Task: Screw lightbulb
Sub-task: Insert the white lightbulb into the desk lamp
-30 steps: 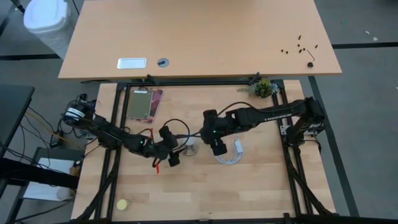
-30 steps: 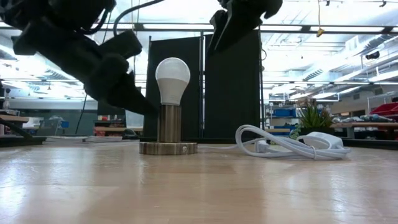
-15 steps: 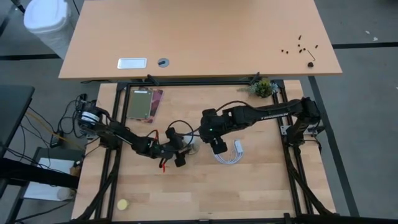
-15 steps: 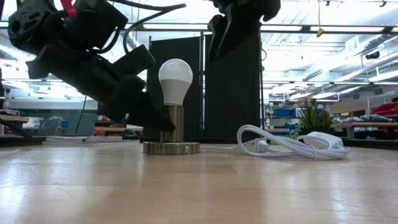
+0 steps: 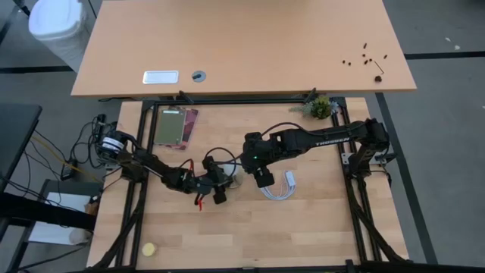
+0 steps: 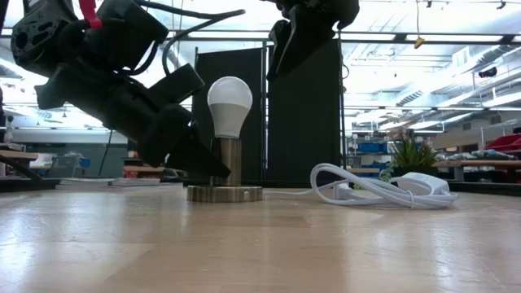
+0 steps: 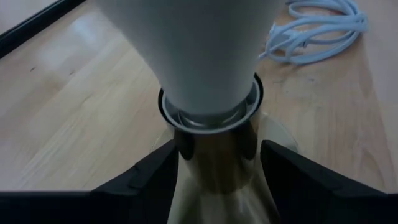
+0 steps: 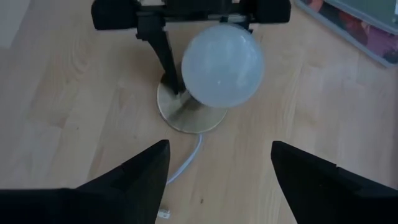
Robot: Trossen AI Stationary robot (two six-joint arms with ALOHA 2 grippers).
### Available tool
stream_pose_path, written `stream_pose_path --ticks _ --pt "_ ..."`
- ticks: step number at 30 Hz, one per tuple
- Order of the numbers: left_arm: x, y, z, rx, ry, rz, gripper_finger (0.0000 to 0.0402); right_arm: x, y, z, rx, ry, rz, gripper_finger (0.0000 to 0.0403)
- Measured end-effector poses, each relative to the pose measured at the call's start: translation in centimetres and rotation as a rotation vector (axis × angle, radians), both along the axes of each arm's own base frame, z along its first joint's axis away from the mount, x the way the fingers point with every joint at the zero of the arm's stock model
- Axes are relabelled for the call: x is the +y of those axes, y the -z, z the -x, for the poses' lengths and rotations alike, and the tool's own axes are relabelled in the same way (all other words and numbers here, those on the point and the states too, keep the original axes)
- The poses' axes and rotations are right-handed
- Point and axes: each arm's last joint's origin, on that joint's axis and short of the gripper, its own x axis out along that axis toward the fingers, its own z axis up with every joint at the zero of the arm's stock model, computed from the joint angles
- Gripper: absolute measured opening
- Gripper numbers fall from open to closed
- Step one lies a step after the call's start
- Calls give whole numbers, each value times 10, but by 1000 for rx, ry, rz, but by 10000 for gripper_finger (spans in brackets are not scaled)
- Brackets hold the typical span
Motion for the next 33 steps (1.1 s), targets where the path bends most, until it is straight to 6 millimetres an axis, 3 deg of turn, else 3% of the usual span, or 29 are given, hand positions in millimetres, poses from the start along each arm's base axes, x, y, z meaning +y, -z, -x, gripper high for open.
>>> stream_pose_path --ticks 10,33 --pt "0 -1 0 -10 -1 4 191 0 0 1 7 2 -1 286" --pt "-1 -6 -4 -75 -1 25 188 2 0 0 -6 3 -52 287"
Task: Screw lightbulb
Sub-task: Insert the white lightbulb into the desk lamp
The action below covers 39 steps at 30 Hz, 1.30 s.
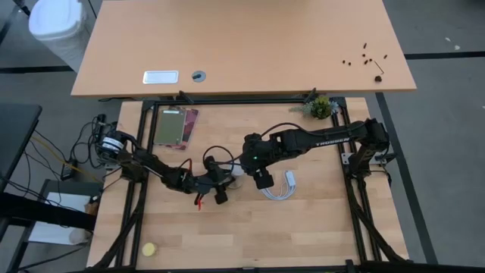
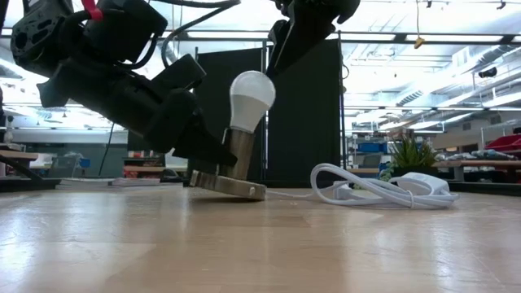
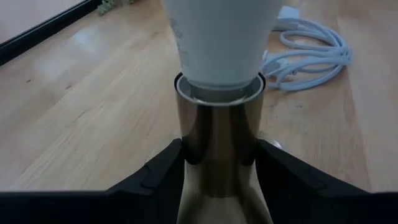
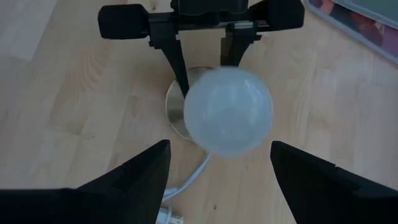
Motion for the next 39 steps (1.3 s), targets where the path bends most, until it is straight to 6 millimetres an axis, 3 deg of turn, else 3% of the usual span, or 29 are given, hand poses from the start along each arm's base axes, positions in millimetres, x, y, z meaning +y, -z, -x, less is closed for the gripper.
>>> stream_pose_path --ticks 13,24,39 --pt "-3 29 -19 -29 -15 12 187 6 2 4 42 -10 -2 287" --pt "-5 34 -37 -49 -22 8 187 6 4 7 81 -85 78 287" --pt "-4 35 -37 -42 -25 6 188 5 9 20 219 -55 128 287"
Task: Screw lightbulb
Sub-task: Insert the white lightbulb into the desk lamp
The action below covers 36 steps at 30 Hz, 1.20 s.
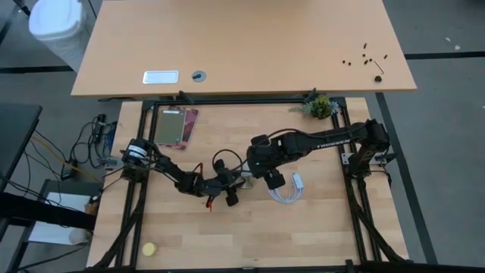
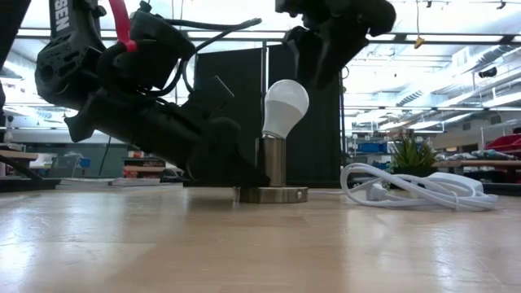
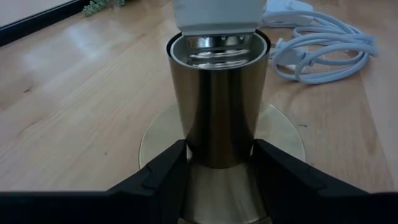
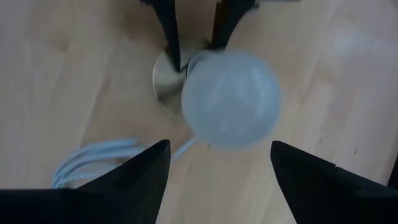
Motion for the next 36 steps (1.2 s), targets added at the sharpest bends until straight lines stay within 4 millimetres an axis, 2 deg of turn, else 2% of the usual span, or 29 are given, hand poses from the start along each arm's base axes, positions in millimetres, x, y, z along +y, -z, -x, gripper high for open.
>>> stream_pose_path --ticks 6,15,36 --pt "0 0 0 1 0 0 188 0 1 2 20 34 -49 282" --pt "0 0 0 3 0 0 188 5 -2 -5 -53 7 -106 279" --pt "0 1 1 5 1 -1 188 5 -4 -9 -101 14 -87 274"
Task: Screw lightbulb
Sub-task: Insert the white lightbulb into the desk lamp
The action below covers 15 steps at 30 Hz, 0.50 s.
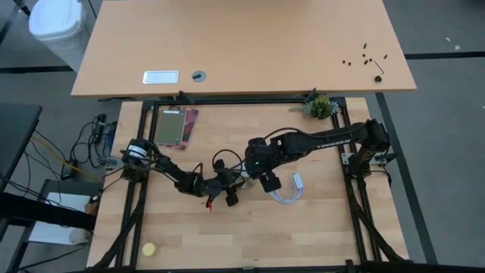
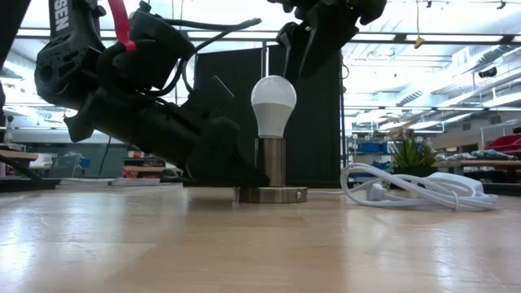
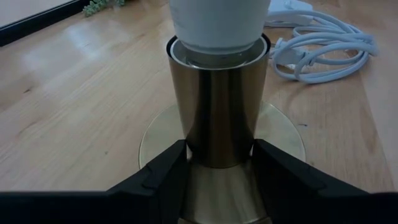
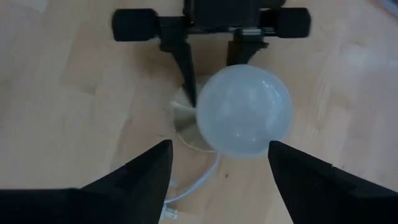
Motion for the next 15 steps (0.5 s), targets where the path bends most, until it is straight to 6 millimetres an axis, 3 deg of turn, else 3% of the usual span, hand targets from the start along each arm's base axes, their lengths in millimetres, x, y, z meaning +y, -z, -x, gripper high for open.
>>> stream_pose_path --ticks 15 --pt "0 0 0 1 0 0 188 0 -1 0 -8 29 45 273"
